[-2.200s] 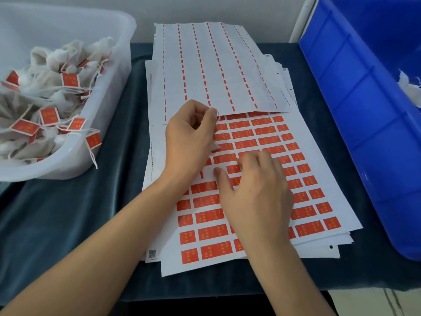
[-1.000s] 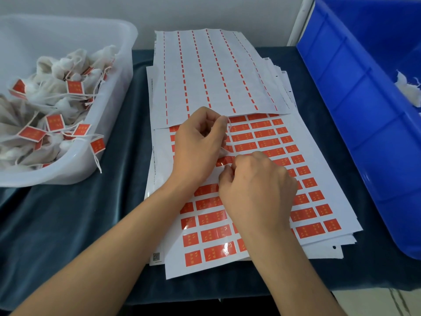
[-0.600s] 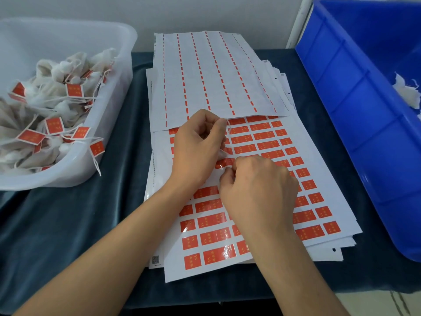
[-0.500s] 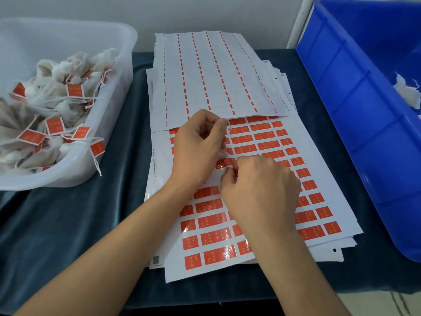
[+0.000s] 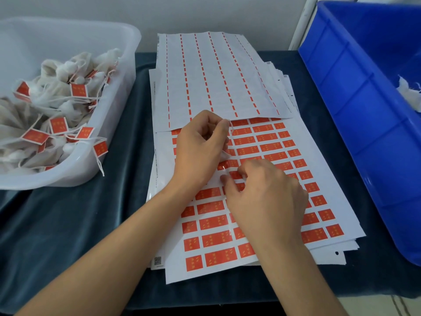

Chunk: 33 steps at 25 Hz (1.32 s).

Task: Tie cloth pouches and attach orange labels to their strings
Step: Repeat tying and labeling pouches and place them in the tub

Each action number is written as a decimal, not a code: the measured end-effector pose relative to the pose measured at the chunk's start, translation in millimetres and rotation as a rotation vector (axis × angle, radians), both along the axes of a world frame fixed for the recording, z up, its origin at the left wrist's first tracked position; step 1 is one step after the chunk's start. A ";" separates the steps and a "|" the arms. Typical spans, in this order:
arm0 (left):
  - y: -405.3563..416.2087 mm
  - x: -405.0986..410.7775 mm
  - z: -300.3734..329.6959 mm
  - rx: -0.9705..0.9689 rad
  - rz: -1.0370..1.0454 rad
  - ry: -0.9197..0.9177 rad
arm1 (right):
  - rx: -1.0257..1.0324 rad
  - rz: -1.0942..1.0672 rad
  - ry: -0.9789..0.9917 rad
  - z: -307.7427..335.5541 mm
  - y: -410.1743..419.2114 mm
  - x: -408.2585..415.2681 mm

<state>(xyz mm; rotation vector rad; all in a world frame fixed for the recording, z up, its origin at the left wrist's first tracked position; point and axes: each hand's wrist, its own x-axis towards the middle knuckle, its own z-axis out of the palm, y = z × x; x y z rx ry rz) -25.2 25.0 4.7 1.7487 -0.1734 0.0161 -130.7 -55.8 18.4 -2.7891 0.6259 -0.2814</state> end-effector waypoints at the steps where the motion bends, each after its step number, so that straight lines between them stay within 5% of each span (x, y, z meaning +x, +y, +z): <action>1: 0.0 0.0 0.2 0.002 0.000 0.001 | 0.002 -0.006 -0.009 -0.4 0.8 -0.2; 16: 3.2 2.6 1.2 0.019 -0.052 0.014 | 0.090 -0.045 -0.190 -8.3 -21.1 -1.7; 23: 30.1 23.9 3.6 0.837 -0.458 -0.335 | 0.097 -0.010 -0.245 -19.9 -13.2 -8.1; 33: 34.5 28.7 -2.9 0.850 -0.553 -0.285 | 0.175 -0.033 -0.225 -22.3 1.2 -9.6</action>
